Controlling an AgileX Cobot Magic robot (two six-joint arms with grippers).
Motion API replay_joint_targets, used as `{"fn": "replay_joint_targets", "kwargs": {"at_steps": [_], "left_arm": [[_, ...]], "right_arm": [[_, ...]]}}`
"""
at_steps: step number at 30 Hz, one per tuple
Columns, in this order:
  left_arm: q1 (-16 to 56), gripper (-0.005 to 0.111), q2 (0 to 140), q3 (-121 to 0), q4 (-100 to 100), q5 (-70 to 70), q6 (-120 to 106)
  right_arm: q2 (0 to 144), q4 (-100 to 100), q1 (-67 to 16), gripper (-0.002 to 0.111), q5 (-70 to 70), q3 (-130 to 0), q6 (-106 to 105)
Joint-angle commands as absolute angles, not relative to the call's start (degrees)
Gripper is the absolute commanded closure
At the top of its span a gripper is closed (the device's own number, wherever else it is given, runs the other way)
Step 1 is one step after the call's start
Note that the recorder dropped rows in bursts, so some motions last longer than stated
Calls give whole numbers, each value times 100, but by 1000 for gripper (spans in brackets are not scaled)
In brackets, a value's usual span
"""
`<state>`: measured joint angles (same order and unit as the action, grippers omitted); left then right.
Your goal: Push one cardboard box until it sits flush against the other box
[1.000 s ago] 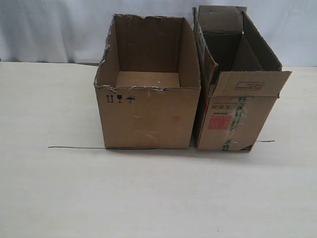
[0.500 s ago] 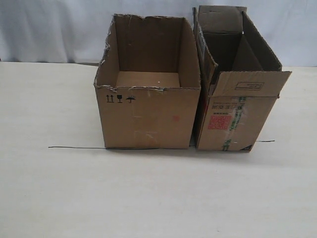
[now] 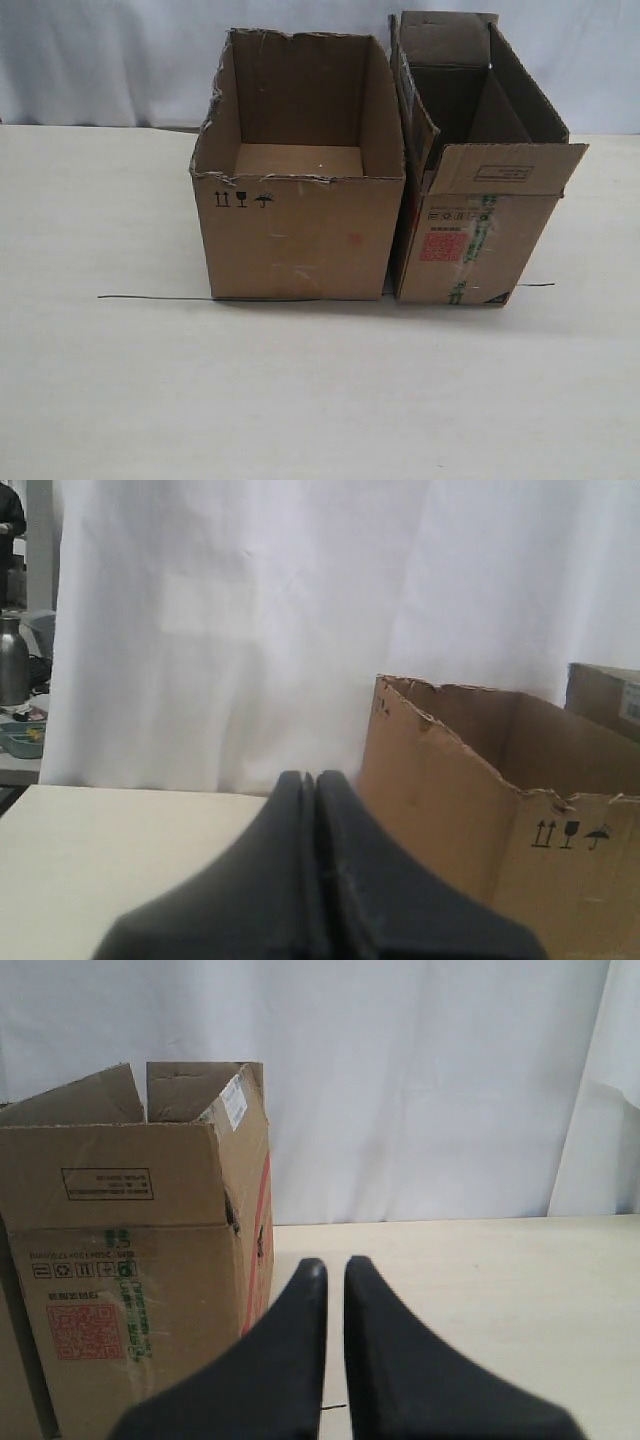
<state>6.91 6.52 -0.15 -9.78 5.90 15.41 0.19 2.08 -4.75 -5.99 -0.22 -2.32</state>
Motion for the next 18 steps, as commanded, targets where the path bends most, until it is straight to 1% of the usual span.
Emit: {"fn": "replay_joint_targets", "kwargs": {"at_steps": [1,5,13,18], "left_arm": [[735,107,620,0,-1145,208,1612],[735,107,620,0,-1154,0,1578],[735,107,620,0,-1185,164,1032],[735,107,620,0,-1163,51,1059]], "right_arm": [[0,228,-480,103,-613,0,-225],[0,228,-480,103,-613,0,-225],[0,228,-480,103,-613,0,-225],[0,228,-480,103,-613,0,-225]]}}
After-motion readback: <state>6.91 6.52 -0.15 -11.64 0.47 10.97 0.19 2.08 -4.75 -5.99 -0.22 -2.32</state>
